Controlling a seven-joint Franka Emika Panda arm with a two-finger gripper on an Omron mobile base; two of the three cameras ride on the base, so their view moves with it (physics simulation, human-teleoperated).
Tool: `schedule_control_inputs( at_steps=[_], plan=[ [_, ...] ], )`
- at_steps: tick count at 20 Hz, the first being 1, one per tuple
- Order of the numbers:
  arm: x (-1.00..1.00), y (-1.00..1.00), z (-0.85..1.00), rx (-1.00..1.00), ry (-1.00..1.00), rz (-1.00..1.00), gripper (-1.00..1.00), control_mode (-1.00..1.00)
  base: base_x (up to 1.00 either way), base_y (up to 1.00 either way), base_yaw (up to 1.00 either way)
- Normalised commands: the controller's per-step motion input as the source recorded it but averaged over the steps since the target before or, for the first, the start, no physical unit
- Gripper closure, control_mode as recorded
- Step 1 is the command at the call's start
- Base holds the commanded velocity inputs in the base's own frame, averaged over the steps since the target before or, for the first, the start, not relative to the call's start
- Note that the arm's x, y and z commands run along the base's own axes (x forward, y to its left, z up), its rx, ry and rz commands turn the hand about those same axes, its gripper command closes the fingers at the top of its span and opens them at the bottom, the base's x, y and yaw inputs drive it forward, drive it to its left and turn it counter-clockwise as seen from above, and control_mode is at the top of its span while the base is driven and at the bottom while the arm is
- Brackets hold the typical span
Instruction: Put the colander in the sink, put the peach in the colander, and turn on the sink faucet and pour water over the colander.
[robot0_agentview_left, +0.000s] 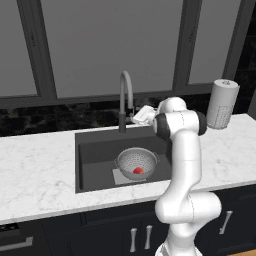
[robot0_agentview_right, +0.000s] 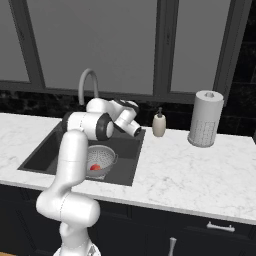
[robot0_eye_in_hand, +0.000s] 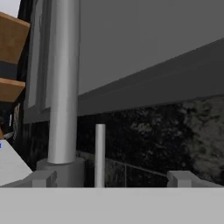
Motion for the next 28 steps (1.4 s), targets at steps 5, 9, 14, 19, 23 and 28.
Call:
schedule_control_inputs(
  at_steps=[5,9,14,19,23,28],
  plan=[
    [0.38,0.02,-0.03,0.0,0.0,0.0,-1.0,-1.0,0.0,0.0,0.0],
    [0.34,0.11,0.0,0.0,0.0,-0.01,-1.0,-1.0,0.0,0.0,0.0],
    [0.32,0.12,0.0,0.0,0.0,-0.04,1.0,-1.0,0.0,0.0,0.0],
    [0.38,-0.02,0.0,0.0,0.0,-0.02,1.0,-1.0,0.0,0.0,0.0],
    [0.31,-0.39,0.0,0.03,0.0,0.0,1.0,-1.0,0.0,0.0,0.0],
    [0.3,-0.65,0.0,0.09,0.0,0.0,1.0,-1.0,0.0,0.0,0.0]
  ],
)
